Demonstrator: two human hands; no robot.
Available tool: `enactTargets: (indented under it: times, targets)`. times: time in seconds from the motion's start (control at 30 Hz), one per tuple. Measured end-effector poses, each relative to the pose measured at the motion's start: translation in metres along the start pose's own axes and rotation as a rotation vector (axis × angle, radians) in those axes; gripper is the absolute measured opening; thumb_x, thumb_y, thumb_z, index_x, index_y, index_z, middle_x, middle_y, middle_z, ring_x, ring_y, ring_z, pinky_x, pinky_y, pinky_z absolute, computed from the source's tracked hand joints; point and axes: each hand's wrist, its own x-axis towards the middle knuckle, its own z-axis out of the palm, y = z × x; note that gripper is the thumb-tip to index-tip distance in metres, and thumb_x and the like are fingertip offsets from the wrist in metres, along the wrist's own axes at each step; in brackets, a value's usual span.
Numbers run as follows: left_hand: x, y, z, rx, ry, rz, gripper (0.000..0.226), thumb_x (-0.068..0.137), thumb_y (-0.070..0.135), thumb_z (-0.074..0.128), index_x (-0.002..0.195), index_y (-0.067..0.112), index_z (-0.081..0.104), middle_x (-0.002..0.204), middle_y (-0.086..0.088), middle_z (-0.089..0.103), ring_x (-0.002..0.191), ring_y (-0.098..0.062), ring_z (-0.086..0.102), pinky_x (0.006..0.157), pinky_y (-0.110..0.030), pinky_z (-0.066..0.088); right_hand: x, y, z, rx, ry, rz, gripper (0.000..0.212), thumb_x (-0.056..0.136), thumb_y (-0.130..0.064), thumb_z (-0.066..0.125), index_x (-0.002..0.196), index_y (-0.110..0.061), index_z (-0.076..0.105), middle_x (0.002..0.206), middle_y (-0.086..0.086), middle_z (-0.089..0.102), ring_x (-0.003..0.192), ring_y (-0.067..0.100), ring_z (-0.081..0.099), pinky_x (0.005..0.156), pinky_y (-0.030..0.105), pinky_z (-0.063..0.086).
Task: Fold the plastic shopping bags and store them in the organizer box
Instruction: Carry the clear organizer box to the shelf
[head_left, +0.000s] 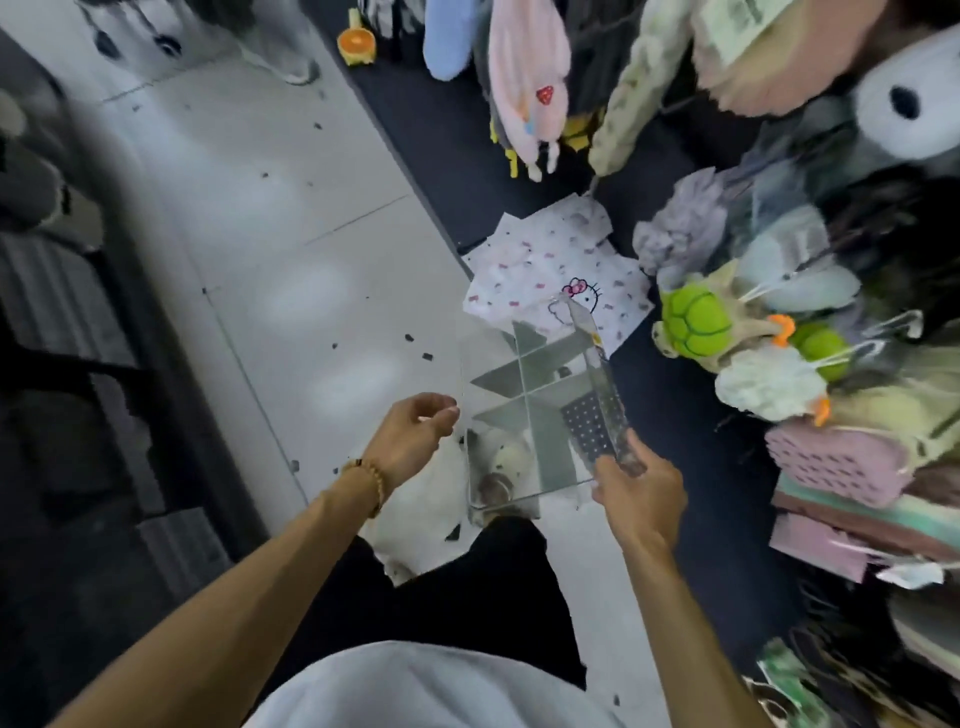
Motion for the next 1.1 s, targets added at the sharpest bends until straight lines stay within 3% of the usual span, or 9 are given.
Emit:
enactTargets:
  times: [0.23,0.4,0.6,0.7,0.8,0.9,1.0,1.1]
  targets:
    - [0.101,0.028,-0.014,-0.028,0.014,-0.074,0.019,0.094,0.022,0.057,0.109,0.012,0.064,0.105,-0.007,0.066,0.096,-0.021,0.065,0.091,-0.038,0.051,0.098,-0.056,0.048,-0.073,-0.012,-0.022,0.054,0.076,-0.025,0.066,0.130,-0.026,0.060,0.086,-0.015,0.047,0.079,0.023,0.064,0.080,0.044,0.057]
    - [0.190,0.020,-0.045,-0.087,0.017,-0.120,0.007,0.094,0.023,0.058,0.096,0.022,0.064,0.101,-0.008,0.066,0.094,-0.022,0.063,0.082,-0.034,0.052,0.161,-0.098,0.135,-0.051,-0.075,-0.034,0.054,0.079,-0.028,0.065,0.133,-0.027,0.057,0.101,-0.002,0.054,0.086,0.027,0.066,0.081,0.045,0.057]
    - [0.355,-0.004,-0.071,-0.046,-0.065,-0.020,0.009,0.093,0.021,0.058,0.095,0.026,0.065,0.106,0.000,0.066,0.101,-0.025,0.064,0.089,-0.037,0.052,0.265,-0.117,0.277,0.085,-0.023,-0.028,0.055,0.080,-0.028,0.064,0.135,-0.029,0.055,0.111,-0.005,0.058,0.078,0.022,0.069,0.073,0.041,0.059]
    - [0.432,-0.010,-0.067,-0.013,-0.103,0.052,0.010,0.094,0.020,0.057,0.095,0.026,0.064,0.110,-0.003,0.065,0.100,-0.025,0.064,0.081,-0.033,0.054,0.319,-0.112,0.327,0.229,0.039,0.006,0.054,0.081,-0.021,0.063,0.135,-0.027,0.055,0.113,-0.009,0.056,0.056,0.012,0.068,0.071,0.036,0.059]
    - [0.493,-0.017,-0.052,0.032,-0.140,0.134,0.013,0.094,0.019,0.055,0.100,0.026,0.064,0.112,-0.004,0.065,0.103,-0.022,0.062,0.098,-0.040,0.048,0.369,-0.094,0.356,0.382,0.107,0.042,0.054,0.082,-0.018,0.062,0.136,-0.024,0.054,0.115,-0.012,0.057,0.054,0.010,0.068,0.067,0.025,0.054]
    - [0.536,-0.024,-0.027,0.031,-0.184,0.227,0.014,0.095,0.021,0.055,0.102,0.026,0.064,0.114,-0.002,0.064,0.103,-0.019,0.062,0.100,-0.041,0.046,0.408,-0.064,0.369,0.500,0.182,0.057,0.052,0.085,-0.017,0.063,0.136,-0.023,0.054,0.134,-0.004,0.054,0.053,0.008,0.068,0.057,0.019,0.051]
    - [0.565,-0.036,0.008,0.034,-0.223,0.318,0.018,0.094,0.022,0.056,0.110,0.023,0.064,0.115,0.001,0.063,0.102,-0.014,0.061,0.095,-0.037,0.049,0.430,-0.029,0.372,0.635,0.256,0.070,0.049,0.086,-0.015,0.064,0.134,-0.023,0.056,0.117,-0.003,0.058,0.051,0.008,0.066,0.045,0.014,0.044]
    - [0.570,-0.046,0.041,-0.004,-0.256,0.395,0.014,0.094,0.024,0.056,0.106,0.024,0.065,0.115,0.004,0.063,0.100,-0.018,0.062,0.080,-0.029,0.053,0.436,0.001,0.363,0.755,0.321,0.074,0.047,0.087,-0.014,0.065,0.132,-0.020,0.057,0.103,-0.005,0.066,0.054,0.012,0.065,0.053,0.019,0.052]
